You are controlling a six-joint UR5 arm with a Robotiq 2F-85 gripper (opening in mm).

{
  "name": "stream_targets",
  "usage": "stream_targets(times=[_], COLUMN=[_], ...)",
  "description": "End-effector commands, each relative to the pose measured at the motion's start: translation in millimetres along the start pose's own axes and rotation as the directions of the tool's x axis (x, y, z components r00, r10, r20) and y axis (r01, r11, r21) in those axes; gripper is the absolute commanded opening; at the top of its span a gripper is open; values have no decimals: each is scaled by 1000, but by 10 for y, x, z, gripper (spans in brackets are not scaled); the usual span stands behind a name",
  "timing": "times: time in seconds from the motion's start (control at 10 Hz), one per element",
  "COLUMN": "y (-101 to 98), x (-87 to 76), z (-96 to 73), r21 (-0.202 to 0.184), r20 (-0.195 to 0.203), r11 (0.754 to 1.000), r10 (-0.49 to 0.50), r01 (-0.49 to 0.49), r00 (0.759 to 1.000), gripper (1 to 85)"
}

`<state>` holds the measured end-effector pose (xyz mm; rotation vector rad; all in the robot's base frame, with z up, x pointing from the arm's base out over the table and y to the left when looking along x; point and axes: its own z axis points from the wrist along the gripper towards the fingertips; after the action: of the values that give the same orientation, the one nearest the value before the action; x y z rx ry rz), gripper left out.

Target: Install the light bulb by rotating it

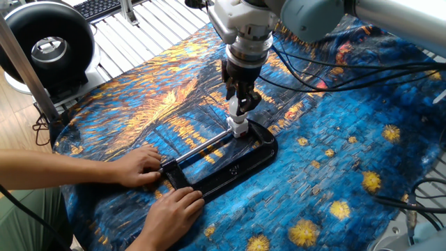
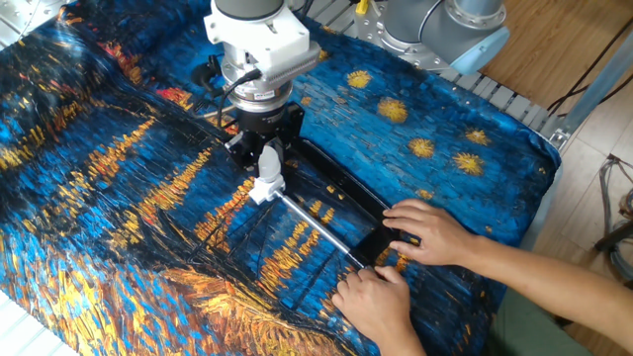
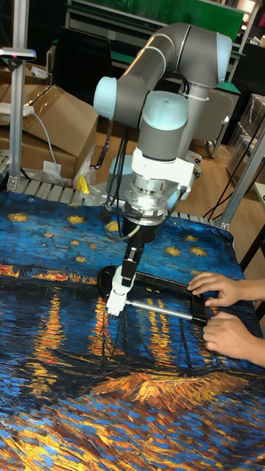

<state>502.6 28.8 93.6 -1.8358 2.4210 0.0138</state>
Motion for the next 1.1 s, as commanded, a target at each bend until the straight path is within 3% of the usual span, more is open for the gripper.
stream_targets(times=[0.0,0.3,0.5,0.8,1.0], y=[26,23,9,-71,-63], x=[-84,-64,-42,11,-8], z=[-13,-28,-32,-20,-27], r21=[-12,-29,-53,-41,-54], r20=[46,56,72,72,72], r11=[991,967,936,902,863], r10=[132,254,351,431,505], r01=[-132,-253,-348,-429,-502], r00=[990,966,934,900,860], gripper=[297,307,320,320,310])
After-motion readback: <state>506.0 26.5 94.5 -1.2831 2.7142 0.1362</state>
